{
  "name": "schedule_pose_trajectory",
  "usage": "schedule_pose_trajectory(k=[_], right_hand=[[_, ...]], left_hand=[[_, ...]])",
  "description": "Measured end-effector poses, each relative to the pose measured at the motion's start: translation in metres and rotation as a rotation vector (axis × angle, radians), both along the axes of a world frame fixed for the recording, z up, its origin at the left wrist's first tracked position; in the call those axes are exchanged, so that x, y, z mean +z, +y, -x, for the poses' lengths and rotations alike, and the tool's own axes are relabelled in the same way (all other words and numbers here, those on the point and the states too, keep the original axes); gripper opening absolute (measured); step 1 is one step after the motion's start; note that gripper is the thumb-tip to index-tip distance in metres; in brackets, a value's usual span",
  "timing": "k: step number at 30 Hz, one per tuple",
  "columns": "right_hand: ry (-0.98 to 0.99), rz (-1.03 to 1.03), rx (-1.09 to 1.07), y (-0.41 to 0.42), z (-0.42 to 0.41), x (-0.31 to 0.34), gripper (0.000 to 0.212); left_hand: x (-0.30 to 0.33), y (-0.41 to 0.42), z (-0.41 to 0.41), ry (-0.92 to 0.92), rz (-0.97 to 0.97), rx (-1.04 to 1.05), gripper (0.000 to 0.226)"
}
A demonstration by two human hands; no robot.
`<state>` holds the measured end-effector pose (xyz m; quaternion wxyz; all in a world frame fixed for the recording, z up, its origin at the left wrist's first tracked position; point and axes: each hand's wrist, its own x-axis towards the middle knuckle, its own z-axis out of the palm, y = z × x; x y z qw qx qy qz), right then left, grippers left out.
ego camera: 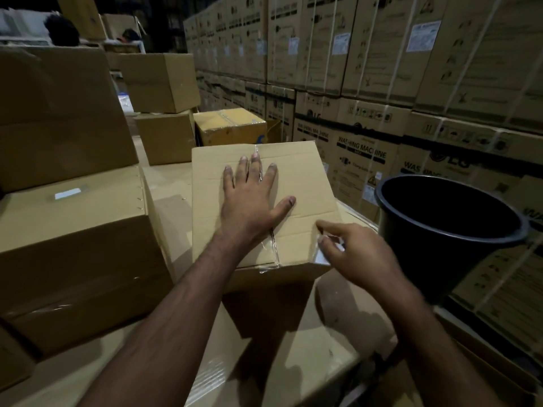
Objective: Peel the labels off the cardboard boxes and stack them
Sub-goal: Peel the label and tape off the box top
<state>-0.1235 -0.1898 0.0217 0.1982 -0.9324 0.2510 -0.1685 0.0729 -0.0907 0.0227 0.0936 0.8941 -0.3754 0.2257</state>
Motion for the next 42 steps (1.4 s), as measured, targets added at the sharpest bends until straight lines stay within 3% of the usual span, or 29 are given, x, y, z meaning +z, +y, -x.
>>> schedule_pose_trajectory(k=[4, 7, 8, 12, 18, 21, 25, 27, 31, 42], right_hand=[[0.105, 0.113, 0.096, 0.018, -0.003, 0.000, 0.047], [-0.097, 0.092, 0.011, -0.006, -0.009, 0.000, 0.036], [-0.214, 0.030, -0.004, -0.014, -0.011, -0.005, 0.035], [-0.560, -0.532, 0.088, -0.029, -0.014, -0.024, 0.039], [-0.788, -0.787, 0.058, -0.033, -0.023, -0.039, 0.033], [-0.901, -0.988, 0.063, -0.034, -0.027, -0.041, 0.027], [-1.029, -1.163, 0.006, -0.026, -0.041, -0.038, 0.021], [-1.028, -1.193, 0.024, -0.020, -0.046, -0.034, 0.021], [-1.013, -1.157, 0.055, -0.012, -0.056, -0.025, 0.024], [-0.905, -1.032, -0.114, -0.023, -0.056, -0.017, 0.014]], left_hand=[[0.000, 0.000, -0.001, 0.000, -0.004, -0.005, 0.085], [0.004, 0.000, -0.006, 0.020, -0.022, -0.003, 0.083], [0.006, -0.001, -0.007, 0.029, -0.022, -0.009, 0.082], [0.011, -0.002, -0.003, 0.030, 0.067, -0.061, 0.066], [-0.002, 0.010, 0.030, 0.068, 0.137, -0.010, 0.052], [-0.003, 0.020, 0.045, 0.160, 0.073, -0.044, 0.060], [-0.008, 0.025, 0.052, 0.182, -0.229, -0.047, 0.104], [-0.009, 0.028, 0.048, 0.129, -0.270, -0.038, 0.107], [-0.005, 0.033, 0.036, 0.089, -0.207, -0.090, 0.085], [-0.003, 0.021, 0.027, 0.171, -0.217, -0.170, 0.074]])
